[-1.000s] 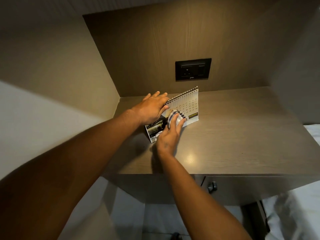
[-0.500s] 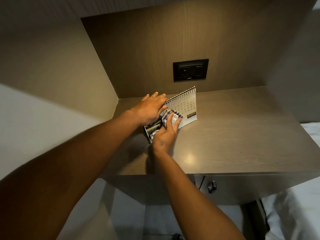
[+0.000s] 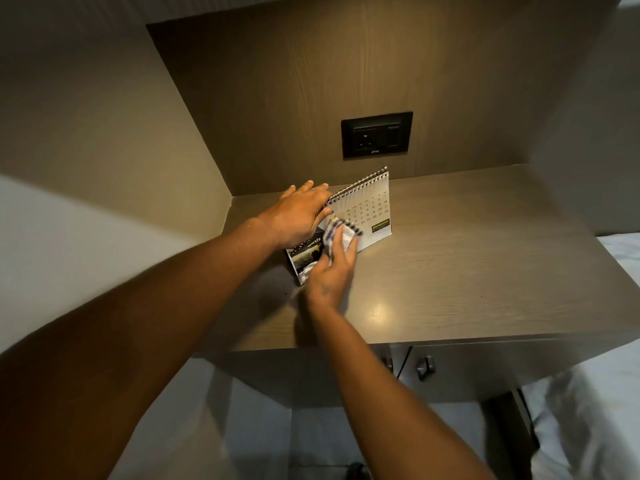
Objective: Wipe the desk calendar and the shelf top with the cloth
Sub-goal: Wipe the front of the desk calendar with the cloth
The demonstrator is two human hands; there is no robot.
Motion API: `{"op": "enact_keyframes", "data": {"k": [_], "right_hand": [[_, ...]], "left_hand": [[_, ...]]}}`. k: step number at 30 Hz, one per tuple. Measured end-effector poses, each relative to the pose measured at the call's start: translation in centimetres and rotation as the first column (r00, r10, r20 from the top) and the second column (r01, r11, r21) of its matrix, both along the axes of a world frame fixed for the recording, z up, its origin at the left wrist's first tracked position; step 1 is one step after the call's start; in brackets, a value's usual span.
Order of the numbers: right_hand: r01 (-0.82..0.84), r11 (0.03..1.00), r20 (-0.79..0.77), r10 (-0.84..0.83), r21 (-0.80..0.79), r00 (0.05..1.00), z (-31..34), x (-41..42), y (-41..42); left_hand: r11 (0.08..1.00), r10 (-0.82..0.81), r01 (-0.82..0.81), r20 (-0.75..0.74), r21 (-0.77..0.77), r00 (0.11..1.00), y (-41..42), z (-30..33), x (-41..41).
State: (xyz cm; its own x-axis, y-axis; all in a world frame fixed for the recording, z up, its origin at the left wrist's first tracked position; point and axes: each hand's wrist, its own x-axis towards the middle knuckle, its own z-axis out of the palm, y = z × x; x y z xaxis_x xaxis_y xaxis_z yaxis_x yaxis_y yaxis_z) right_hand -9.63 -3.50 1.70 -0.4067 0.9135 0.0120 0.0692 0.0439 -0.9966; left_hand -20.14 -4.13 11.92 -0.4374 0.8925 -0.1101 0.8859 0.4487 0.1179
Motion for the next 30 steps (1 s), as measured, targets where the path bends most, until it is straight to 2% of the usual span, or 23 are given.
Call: {"op": "enact_keyframes", "data": {"k": [2, 5, 9, 13, 16, 20, 23, 27, 30], "right_hand": [[-0.01, 1.0, -0.053, 0.011, 0.013, 0.999, 0.5, -0.3, -1.1], [0.095, 0.994, -0.062, -0.098, -0.055, 0.993, 1.8, -1.4, 1.9], [0.188, 0.98, -0.009, -0.189, -0.06, 0.982, 1.9, -1.3, 7.1], [0.094, 0.995, 0.134, -0.088, -0.045, 0.987, -0.4, 0.5, 4.8], [0.028, 0.999, 0.05, -0.027, -0.017, 0.998, -0.8, 0.0, 1.3], [0.107, 0.987, -0.047, -0.114, -0.117, 0.992, 1.5, -1.6, 3.2], [0.14, 0.985, -0.029, -0.144, -0.104, 0.989, 2.0, -1.6, 6.1], [0.128, 0.977, -0.058, -0.14, -0.173, 0.988, 2.4, -0.3, 7.9], [0.08, 0.995, 0.049, -0.077, -0.059, 0.996, 2.1, 2.2, 9.3]], "left_hand": [[1.0, 0.0, 0.0, 0.007, 0.004, 1.0, 0.0, 0.1, 0.0], [1.0, 0.002, -0.002, -0.001, 0.009, 1.0, 0.0, 0.0, 0.1], [1.0, 0.011, -0.011, -0.005, 0.015, 1.0, 0.1, -0.2, 0.0], [1.0, -0.003, 0.003, -0.008, 0.028, 1.0, 0.1, -0.4, -0.2], [1.0, -0.005, 0.005, -0.014, 0.028, 1.0, 0.0, -0.3, -0.2], [1.0, -0.006, 0.006, -0.016, 0.027, 1.0, 0.0, -0.1, 0.1], [1.0, 0.005, -0.005, -0.015, 0.03, 1.0, 0.1, -0.1, 0.2], [0.999, 0.002, -0.002, -0.015, 0.036, 1.0, 0.1, -0.3, 0.1], [0.998, -0.003, 0.004, -0.017, 0.057, 1.0, 0.1, -0.6, -0.1]]}}
